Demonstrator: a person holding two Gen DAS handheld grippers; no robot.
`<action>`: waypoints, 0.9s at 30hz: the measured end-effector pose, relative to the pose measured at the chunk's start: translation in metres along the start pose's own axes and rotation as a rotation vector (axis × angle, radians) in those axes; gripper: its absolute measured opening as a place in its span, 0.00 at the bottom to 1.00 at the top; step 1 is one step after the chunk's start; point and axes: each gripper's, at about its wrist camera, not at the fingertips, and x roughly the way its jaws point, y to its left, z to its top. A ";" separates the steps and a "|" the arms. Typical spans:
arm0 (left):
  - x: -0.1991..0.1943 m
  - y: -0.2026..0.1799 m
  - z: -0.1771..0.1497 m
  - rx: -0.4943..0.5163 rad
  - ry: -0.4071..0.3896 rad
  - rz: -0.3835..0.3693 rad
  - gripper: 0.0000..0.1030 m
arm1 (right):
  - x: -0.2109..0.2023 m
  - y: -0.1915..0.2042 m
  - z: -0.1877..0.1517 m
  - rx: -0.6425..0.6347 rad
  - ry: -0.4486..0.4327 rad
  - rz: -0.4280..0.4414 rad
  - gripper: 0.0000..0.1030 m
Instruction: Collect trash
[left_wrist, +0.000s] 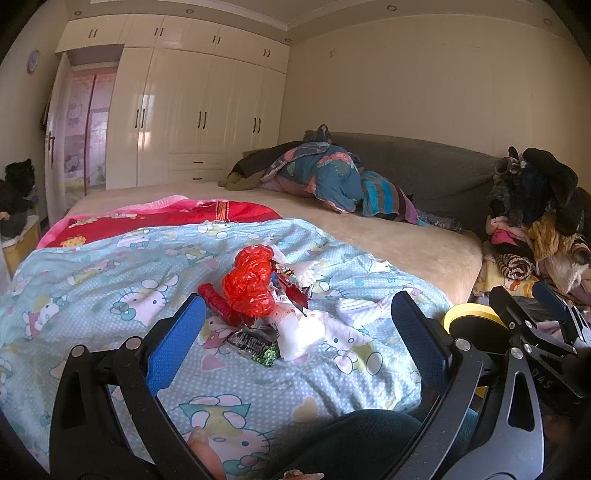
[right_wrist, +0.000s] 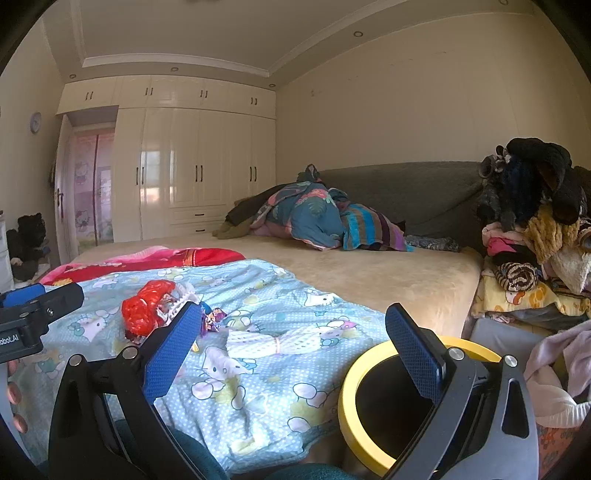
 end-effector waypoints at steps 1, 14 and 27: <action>0.001 0.000 0.001 0.001 0.000 0.000 0.90 | 0.000 0.000 0.000 0.002 0.000 0.000 0.94; -0.001 -0.001 0.000 0.002 -0.002 0.002 0.90 | 0.000 0.004 -0.002 -0.005 0.003 0.010 0.94; 0.000 0.000 -0.003 0.003 -0.001 0.003 0.90 | 0.000 0.005 -0.003 -0.004 0.008 0.009 0.94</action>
